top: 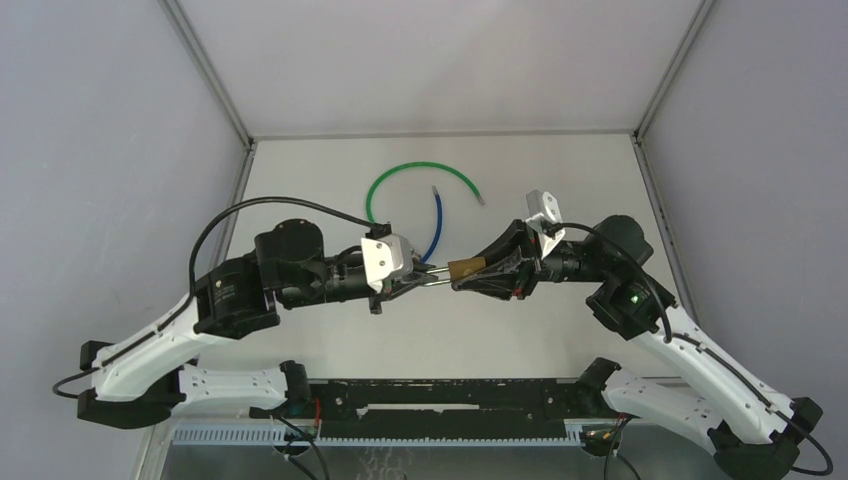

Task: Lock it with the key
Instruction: Lock the lock.

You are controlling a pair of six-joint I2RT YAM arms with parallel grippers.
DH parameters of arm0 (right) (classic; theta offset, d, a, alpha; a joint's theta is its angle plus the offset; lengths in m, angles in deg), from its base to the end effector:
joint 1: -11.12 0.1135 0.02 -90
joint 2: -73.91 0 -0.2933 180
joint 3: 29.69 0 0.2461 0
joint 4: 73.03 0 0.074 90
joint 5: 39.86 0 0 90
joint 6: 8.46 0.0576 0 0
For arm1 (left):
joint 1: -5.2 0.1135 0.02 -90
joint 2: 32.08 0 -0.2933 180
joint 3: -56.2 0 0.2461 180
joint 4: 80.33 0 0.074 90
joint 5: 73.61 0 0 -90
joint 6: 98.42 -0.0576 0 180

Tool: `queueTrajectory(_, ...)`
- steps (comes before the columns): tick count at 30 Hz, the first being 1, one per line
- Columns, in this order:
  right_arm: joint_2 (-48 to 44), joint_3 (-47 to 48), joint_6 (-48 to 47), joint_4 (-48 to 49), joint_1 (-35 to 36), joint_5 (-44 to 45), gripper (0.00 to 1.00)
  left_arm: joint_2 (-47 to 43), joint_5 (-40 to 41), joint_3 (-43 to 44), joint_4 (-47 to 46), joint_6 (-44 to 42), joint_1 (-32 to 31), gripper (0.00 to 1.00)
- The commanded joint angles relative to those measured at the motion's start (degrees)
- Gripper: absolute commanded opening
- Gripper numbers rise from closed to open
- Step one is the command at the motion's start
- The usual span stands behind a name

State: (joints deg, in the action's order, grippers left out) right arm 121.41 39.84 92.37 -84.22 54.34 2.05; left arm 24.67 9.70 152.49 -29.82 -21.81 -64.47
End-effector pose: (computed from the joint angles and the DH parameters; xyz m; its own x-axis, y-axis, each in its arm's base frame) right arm 0.0876 0.1411 0.4432 -0.0514 0.1239 -0.9910 -0.9982 -0.0377 0.0471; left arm 0.0555 -0.1690 0.4905 0.1606 0.2287 -0.9602 0.9600 0.1900 0.2058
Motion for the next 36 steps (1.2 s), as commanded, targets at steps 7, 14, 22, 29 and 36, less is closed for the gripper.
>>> queueTrajectory(7,-3.51,0.39,2.61,4.84,-2.99,-1.71,0.0,-5.33,-1.08,-5.91,-10.26,9.16,1.59,0.38)
queueTrajectory(14,-5.27,-0.38,5.61,9.72,-3.66,-3.13,0.0,-7.07,-3.69,-9.21,-11.17,11.0,4.3,0.44)
queueTrajectory(22,-5.57,-0.4,6.8,12.28,-3.64,-3.06,0.0,-7.48,-10.01,-11.84,-15.68,12.99,4.37,0.42)
queueTrajectory(29,-5.99,-0.4,6.26,11.37,-3.76,-2.86,0.0,-6.66,-12.27,-11.95,-18.53,16.57,4.37,0.27)
queueTrajectory(36,-6.46,-0.4,5.86,11.6,-3.98,-2.15,0.0,-5.93,-13.64,-11.94,-18.42,18.87,4.28,0.0)
